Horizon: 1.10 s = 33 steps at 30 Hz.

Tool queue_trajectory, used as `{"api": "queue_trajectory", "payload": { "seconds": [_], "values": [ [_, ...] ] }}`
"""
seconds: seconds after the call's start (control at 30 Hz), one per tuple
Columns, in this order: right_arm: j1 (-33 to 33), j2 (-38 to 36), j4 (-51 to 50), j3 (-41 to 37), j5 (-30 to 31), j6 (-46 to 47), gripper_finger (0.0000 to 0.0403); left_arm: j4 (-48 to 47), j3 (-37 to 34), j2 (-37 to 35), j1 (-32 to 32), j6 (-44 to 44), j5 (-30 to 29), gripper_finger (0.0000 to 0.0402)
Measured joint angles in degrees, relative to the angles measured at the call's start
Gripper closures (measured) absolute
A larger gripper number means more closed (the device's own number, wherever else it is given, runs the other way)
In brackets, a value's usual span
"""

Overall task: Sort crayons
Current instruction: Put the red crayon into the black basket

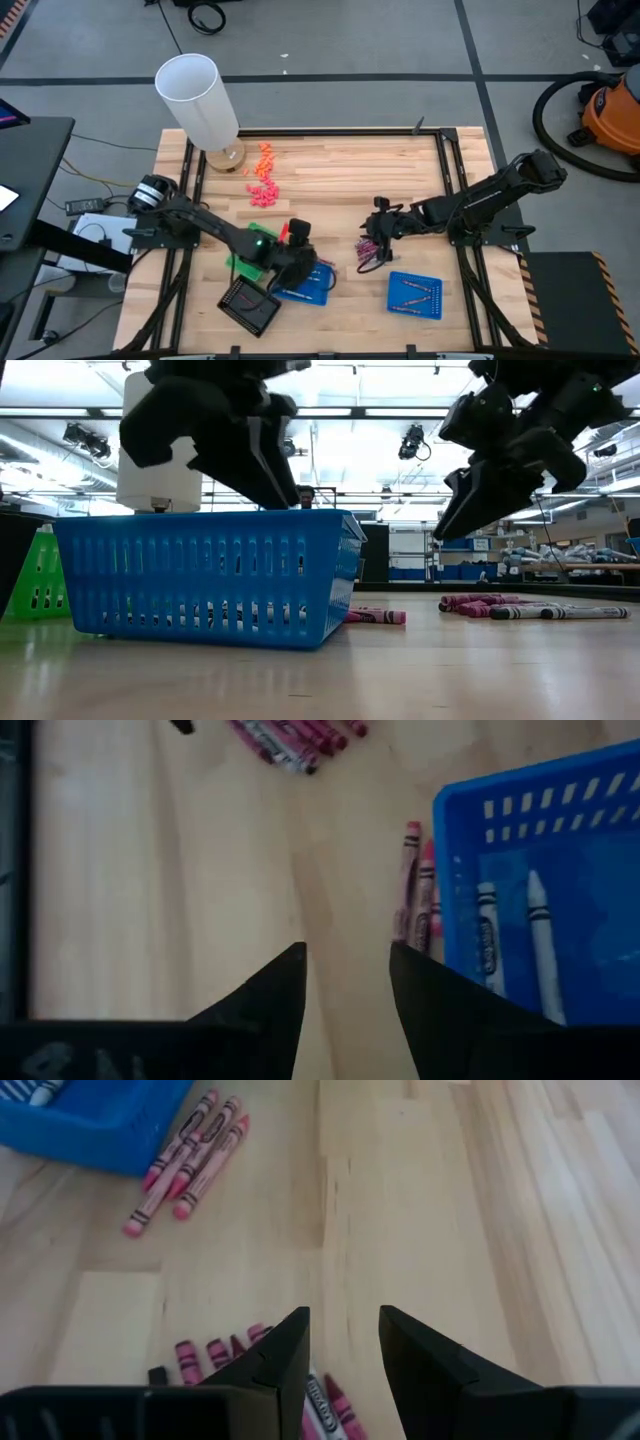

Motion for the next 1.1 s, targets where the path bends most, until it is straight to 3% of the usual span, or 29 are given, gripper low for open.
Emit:
{"api": "queue_trajectory", "payload": {
  "seconds": [0.43, 0.67, 0.93, 1.1],
  "values": [
    [1.87, -0.02, -8.56, 0.10, -2.18, 4.92, 0.0271, 8.74, -0.62, 0.63, 8.71, 5.06, 19.48, 0.0247],
    [1.36, -0.04, -10.02, 0.10, -2.62, -0.16, 0.0271, 15.58, -0.52, 2.05, 12.20, 4.89, 23.45, 0.0247],
    [-2.99, 2.78, -9.95, -0.73, -4.21, -8.25, 0.0271, 26.08, -0.59, 3.53, 15.48, 2.36, 23.07, 0.0247],
    [-4.64, 3.43, -11.20, -1.65, -4.22, -8.38, 0.0271, 25.56, -0.60, 3.74, 16.22, 0.37, 22.91, 0.0247]
  ]
}}
